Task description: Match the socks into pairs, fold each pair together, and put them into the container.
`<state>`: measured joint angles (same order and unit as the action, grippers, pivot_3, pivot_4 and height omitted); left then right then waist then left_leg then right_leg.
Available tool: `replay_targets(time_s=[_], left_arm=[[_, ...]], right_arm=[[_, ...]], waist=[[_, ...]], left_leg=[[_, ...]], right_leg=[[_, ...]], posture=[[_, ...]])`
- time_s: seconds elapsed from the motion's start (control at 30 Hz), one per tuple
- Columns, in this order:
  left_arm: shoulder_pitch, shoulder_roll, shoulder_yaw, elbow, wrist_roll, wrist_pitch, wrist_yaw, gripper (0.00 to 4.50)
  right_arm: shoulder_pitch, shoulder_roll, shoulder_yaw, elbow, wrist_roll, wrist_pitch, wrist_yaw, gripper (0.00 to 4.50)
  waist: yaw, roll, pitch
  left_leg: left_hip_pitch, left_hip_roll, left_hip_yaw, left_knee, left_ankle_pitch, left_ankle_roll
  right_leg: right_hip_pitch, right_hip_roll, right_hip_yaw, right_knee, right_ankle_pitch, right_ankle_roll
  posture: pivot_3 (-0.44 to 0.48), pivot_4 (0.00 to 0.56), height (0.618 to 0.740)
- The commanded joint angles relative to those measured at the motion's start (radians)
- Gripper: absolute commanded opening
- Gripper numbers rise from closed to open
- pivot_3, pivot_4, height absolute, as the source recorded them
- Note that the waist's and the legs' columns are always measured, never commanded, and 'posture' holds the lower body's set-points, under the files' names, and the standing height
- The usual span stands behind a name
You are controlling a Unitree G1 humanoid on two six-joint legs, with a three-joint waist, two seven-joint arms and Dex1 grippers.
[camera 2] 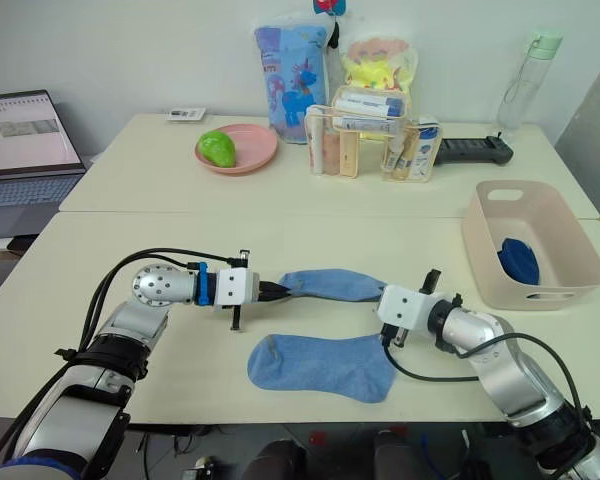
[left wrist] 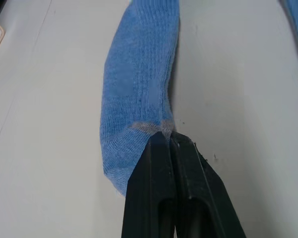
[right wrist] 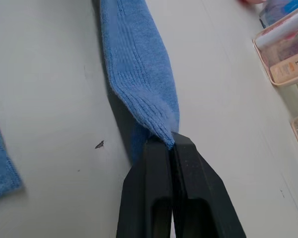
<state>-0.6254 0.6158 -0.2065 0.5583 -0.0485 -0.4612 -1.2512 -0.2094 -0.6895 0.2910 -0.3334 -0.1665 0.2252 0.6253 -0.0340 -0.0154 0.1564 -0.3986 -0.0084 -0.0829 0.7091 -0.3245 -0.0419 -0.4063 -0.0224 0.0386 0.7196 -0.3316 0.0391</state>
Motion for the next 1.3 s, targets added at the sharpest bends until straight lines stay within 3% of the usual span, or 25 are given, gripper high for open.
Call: replay_targets(time_s=[0.03,0.23,0.33,0.43,0.53,0.73,0.93,1.07,1.27,1.3], left_arm=[[0.027,0.059,0.020,-0.162,-0.120,0.201,-0.118,0.00],[0.052,0.213,0.022,-0.476,-0.312,0.711,-0.274,0.00],[0.019,0.281,0.055,-0.586,-0.552,1.202,-0.277,0.00],[0.012,0.317,0.033,-0.608,-0.614,1.365,-0.299,0.00],[0.004,0.304,-0.012,-0.566,-0.581,1.420,-0.268,0.00],[-0.137,0.152,-0.092,-0.238,-0.388,1.282,-0.169,0.00],[-0.252,0.049,-0.132,0.000,-0.246,1.094,-0.185,0.00],[-0.341,-0.029,-0.096,0.209,-0.173,0.951,-0.101,0.00],[-0.395,-0.080,-0.053,0.359,-0.094,0.758,-0.002,0.00],[-0.402,-0.086,-0.043,0.380,-0.085,0.733,0.022,0.00]], right_arm=[[0.014,0.011,-0.072,-0.099,0.096,0.053,0.051,0.02],[0.000,0.047,-0.230,-0.321,0.417,0.521,0.114,0.02],[-0.035,0.029,-0.334,-0.440,0.671,0.886,0.153,0.02],[-0.095,0.098,-0.410,-0.458,0.789,1.067,0.097,0.02],[-0.141,0.123,-0.410,-0.411,0.789,1.154,0.025,0.02],[-0.194,0.090,-0.255,-0.300,0.695,1.089,-0.071,0.02],[-0.294,0.118,-0.148,-0.143,0.608,0.975,-0.110,0.02],[-0.345,0.109,-0.086,-0.011,0.531,0.857,-0.098,0.02],[-0.392,0.122,-0.024,0.101,0.443,0.717,-0.084,0.02],[-0.400,0.127,-0.022,0.121,0.420,0.689,-0.096,0.49]], waist=[[-0.002,0.000,0.000],[-0.008,0.000,0.000],[-0.010,0.001,0.000],[-0.014,0.001,0.000],[-0.017,0.001,0.000],[-0.008,0.001,0.000],[-0.017,0.001,0.000],[-0.019,0.000,0.000],[-0.022,0.000,0.000],[-0.022,0.000,0.000]], left_leg=[[0.000,0.000,0.000,0.000,0.000,0.000],[0.000,0.001,-0.003,0.000,0.000,0.000],[0.000,0.001,-0.005,0.000,-0.001,0.002],[-0.001,0.000,-0.009,0.000,-0.002,0.003],[0.000,0.000,-0.009,0.000,-0.002,0.003],[-0.001,-0.002,-0.007,0.001,-0.002,0.003],[-0.001,-0.001,-0.004,0.001,0.000,-0.001],[-0.001,-0.001,-0.004,0.001,0.000,-0.001],[-0.001,-0.001,-0.002,0.002,0.000,-0.001],[-0.001,0.000,-0.002,0.002,0.000,-0.001]], right_leg=[[0.000,0.000,0.000,0.000,0.000,0.000],[0.001,0.001,0.000,0.000,0.000,0.000],[0.002,0.001,0.000,0.000,0.000,0.000],[0.003,0.001,-0.001,0.000,0.000,0.000],[0.003,0.002,-0.001,0.000,0.000,0.000],[0.002,0.002,-0.003,0.000,0.000,0.000],[0.000,0.001,-0.001,0.001,0.000,0.000],[0.000,0.001,-0.001,0.001,0.000,0.000],[-0.001,0.000,-0.001,0.001,0.000,0.000],[-0.001,0.000,-0.001,0.001,0.000,0.000]], posture=[[0.000,0.150,0.703],[0.000,0.150,0.703],[0.000,0.150,0.703],[0.000,0.150,0.703],[0.000,0.150,0.703],[0.000,0.150,0.703],[0.000,0.150,0.703],[0.000,0.150,0.703],[0.000,0.150,0.703],[0.000,0.150,0.703]])
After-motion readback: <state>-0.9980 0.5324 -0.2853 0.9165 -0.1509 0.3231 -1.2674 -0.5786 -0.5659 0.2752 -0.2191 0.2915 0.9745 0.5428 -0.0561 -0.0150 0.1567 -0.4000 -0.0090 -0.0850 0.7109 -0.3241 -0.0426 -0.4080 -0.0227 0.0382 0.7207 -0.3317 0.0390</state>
